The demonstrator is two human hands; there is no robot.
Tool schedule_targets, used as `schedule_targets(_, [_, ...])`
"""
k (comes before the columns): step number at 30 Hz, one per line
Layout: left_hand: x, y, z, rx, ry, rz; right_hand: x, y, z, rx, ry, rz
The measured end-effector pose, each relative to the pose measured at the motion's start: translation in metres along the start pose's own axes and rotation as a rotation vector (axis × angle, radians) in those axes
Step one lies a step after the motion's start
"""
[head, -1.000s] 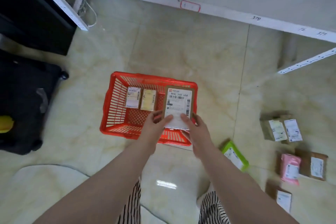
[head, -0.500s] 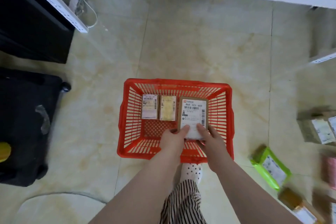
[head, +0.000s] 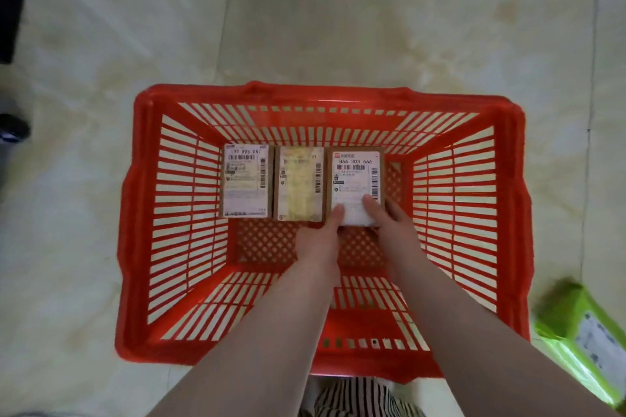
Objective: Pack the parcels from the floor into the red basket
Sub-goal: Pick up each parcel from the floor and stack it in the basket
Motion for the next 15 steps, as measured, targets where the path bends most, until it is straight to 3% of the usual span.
schedule_targets(8, [0.011,-0.003,-0.027,0.027,0.046,0.012,0.010,0.006,-0.027,-0.018,-0.006,0.055])
schedule_targets(15, [0.008,0.003,-0.025,0.045,0.031,-0.138,0.008,-0.004,-0.018,-0.071,0.037,0.179])
Point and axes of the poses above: each hand's wrist, its own z-axis away from the middle knuckle, its own x-axis out of the palm, y = z × x, the point moved 10 cm from there along -z, towards the middle knuckle, and after that the axes turned 11 degrees about y, right-handed, at the moved point
